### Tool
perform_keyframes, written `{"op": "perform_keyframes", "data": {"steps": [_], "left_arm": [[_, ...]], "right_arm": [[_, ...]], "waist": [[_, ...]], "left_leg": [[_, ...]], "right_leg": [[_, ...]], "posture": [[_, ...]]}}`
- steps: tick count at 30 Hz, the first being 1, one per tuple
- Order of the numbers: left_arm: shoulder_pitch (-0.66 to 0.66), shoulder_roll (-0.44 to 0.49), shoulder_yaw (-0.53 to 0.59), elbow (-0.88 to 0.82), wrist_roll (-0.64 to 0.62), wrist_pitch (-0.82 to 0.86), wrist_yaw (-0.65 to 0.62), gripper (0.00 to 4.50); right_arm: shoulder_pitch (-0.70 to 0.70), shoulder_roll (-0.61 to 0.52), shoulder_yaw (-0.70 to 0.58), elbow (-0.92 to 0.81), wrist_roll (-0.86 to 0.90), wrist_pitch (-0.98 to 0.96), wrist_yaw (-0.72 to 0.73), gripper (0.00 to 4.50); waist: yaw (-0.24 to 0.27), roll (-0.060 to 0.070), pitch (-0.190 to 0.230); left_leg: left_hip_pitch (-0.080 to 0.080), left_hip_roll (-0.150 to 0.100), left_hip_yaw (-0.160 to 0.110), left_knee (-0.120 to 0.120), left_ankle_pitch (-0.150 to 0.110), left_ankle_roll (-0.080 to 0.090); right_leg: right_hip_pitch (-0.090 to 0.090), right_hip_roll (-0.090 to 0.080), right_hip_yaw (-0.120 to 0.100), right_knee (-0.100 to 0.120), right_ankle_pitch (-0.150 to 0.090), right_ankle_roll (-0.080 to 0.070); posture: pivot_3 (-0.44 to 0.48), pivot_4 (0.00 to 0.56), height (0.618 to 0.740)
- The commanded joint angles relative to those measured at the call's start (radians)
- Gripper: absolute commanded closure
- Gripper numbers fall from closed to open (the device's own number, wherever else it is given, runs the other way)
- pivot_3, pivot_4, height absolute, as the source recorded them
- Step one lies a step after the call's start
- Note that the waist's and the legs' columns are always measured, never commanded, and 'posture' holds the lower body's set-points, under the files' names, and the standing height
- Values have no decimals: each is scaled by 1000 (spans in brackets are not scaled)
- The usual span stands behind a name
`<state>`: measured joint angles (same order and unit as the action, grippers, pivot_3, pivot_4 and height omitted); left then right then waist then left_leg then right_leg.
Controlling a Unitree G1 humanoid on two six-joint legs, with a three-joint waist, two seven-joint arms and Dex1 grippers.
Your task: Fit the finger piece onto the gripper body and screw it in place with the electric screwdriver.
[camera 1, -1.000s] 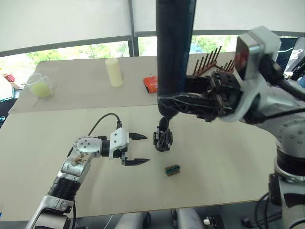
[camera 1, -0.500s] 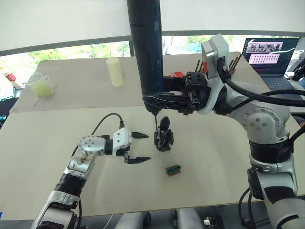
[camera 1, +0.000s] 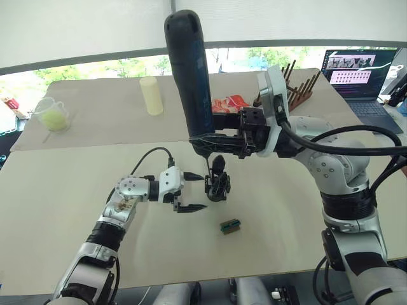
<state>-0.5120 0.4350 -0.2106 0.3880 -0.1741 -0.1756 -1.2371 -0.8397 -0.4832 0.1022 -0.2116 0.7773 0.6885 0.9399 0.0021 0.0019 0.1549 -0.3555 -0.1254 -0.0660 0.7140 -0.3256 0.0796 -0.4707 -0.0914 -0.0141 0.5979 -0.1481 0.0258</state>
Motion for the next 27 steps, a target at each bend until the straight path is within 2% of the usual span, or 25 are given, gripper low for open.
{"op": "perform_keyframes", "data": {"steps": [1,27], "left_arm": [[-25,-6,2,11,3,-26,-5,0],[-46,-25,-1,28,12,-38,-14,0]], "right_arm": [[-15,10,-42,-26,5,-28,6,2605],[20,17,-29,-41,-20,-25,7,2605]], "waist": [[-2,0,0],[-7,0,0]], "left_leg": [[0,0,0,0,0,0],[-1,0,0,0,0,0]], "right_leg": [[0,0,0,0,0,0],[-1,0,0,0,0,0]], "posture": [[0,150,740],[0,150,740]]}}
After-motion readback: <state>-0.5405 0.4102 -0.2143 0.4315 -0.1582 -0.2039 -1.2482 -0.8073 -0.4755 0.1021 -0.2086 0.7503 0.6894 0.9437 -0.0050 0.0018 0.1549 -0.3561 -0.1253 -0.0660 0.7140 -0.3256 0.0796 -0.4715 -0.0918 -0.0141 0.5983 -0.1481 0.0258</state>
